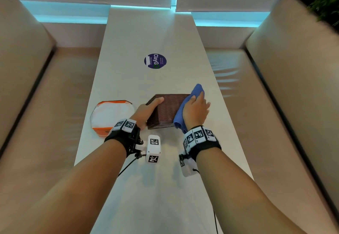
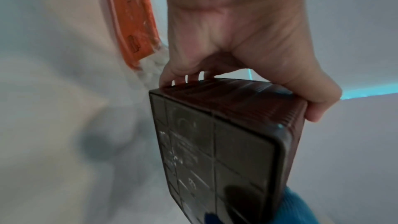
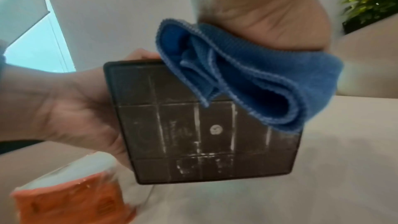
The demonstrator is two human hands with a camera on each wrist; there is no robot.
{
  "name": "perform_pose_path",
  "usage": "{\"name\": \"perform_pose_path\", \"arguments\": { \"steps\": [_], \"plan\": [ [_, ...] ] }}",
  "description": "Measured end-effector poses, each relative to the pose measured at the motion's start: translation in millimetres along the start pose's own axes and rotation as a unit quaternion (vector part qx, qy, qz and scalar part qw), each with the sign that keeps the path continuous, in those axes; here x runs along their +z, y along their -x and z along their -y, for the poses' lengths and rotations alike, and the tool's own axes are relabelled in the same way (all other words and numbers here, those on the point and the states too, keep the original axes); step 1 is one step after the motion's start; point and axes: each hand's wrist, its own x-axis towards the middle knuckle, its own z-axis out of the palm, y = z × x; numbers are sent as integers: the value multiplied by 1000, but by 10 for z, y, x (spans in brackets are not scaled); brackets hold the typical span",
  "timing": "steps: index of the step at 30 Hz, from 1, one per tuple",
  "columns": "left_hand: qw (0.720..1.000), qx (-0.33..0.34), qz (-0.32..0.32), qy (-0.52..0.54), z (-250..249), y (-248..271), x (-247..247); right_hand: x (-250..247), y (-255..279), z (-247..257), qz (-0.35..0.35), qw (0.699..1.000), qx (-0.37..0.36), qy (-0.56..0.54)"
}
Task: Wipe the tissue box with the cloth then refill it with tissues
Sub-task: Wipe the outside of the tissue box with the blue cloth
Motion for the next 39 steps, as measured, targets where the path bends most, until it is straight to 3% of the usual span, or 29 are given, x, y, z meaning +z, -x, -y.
{"name": "perform_pose_path", "arguments": {
  "steps": [3, 7, 11, 14, 17, 19, 23, 26, 28, 32, 34, 39],
  "plan": [
    [999, 3, -31, -16, -2, 0, 30, 6, 111, 84, -2, 999, 40, 0],
    [997, 19, -56, -45, 6, -35, 57, 111, 416, 249, 31, 999, -7, 13],
    [999, 4, -43, -30, -7, -17, 14, 74, 279, 140, 38, 999, -30, 20],
    [1000, -12, -21, 1, -16, 22, -9, -41, 16, -23, 43, 999, 28, -4],
    [999, 1, -39, -4, -7, 1, 8, -105, -23, -27, 44, 996, 79, -6],
    [999, 7, -48, -17, -10, -23, 43, -81, 119, 86, 44, 998, 40, 19],
    [997, 20, -58, -52, -14, -18, 45, 87, 470, 301, 84, 990, -103, 52],
    [998, -4, -41, -39, -5, -12, -5, 88, 405, 229, 93, 982, -158, 46],
    [999, -16, -24, -18, -22, 9, -50, 41, 248, 120, 76, 984, -157, 42],
    [1000, -18, -15, -16, -40, 10, -72, -84, -80, -33, 78, 996, -35, 0],
    [1000, -10, -19, -21, -62, 3, -37, -79, -83, 9, 69, 997, -26, 15],
    [998, -2, -38, -44, -67, -60, -13, 97, 282, 192, 94, 968, -228, 40]
  ]
}}
